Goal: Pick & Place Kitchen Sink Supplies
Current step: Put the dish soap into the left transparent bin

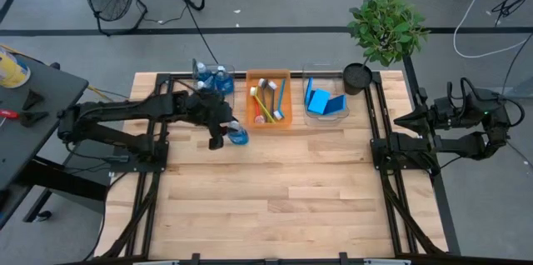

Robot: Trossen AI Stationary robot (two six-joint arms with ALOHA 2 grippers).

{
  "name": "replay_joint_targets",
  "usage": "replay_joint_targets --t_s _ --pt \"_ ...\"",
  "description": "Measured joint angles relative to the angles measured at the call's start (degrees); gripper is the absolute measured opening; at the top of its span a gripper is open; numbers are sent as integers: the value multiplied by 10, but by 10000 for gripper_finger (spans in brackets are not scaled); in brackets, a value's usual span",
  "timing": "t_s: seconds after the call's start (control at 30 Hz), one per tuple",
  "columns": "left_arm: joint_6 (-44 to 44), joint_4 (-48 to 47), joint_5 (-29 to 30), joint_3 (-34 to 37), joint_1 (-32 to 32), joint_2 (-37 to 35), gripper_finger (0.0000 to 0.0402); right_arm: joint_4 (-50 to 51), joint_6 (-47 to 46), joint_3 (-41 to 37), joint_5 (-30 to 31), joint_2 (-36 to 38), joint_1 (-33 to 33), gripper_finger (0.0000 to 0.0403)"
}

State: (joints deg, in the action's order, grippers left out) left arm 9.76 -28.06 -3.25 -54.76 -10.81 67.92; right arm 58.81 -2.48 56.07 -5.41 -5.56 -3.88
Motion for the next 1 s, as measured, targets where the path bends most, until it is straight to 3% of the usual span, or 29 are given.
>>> replay_joint_targets --t_s 0.43,1.0 --pt "-1 -33 52 -22 -36 -77 140 0 0 0 0 0 0 25" --pt "31 -93 32 -66 -153 -77 139 0 0 0 0 0 0 25"
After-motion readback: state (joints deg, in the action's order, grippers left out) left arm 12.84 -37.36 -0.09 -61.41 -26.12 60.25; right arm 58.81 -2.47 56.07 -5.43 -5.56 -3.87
